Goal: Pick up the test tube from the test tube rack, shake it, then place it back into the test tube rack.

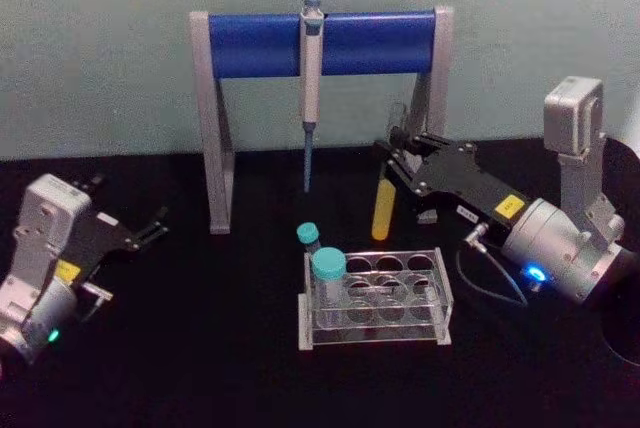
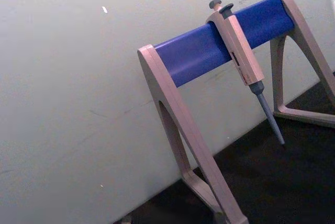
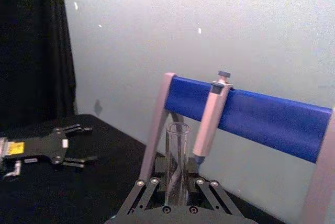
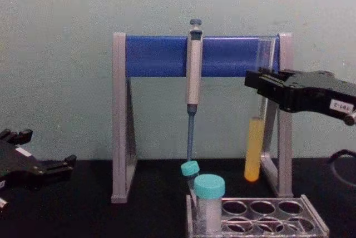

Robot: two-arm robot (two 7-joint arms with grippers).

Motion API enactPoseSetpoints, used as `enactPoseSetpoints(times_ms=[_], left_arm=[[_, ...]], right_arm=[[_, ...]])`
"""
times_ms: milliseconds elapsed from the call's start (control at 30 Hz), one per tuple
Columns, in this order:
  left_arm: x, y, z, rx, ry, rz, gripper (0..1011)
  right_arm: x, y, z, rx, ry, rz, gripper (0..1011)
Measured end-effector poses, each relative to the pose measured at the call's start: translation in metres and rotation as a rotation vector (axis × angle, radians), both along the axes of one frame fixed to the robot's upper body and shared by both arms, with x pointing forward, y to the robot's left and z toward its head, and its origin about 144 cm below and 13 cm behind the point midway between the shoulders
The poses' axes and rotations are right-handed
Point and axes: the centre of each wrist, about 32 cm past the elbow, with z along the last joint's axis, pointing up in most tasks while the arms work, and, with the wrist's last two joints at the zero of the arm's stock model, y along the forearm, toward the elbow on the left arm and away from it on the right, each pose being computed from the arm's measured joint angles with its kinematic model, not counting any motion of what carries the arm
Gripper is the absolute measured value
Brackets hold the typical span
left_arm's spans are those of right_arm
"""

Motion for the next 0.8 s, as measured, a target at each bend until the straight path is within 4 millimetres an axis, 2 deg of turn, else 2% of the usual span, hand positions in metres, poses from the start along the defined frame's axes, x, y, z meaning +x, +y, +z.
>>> enactPoseSetpoints(times_ms=[800], left_arm=[[0.0000,0.0000,0.0000,0.000,0.000,0.000,1001]], right_arm=[[-0.0011,-0.0048,0.0013,0.000,0.011,-0.026,234]])
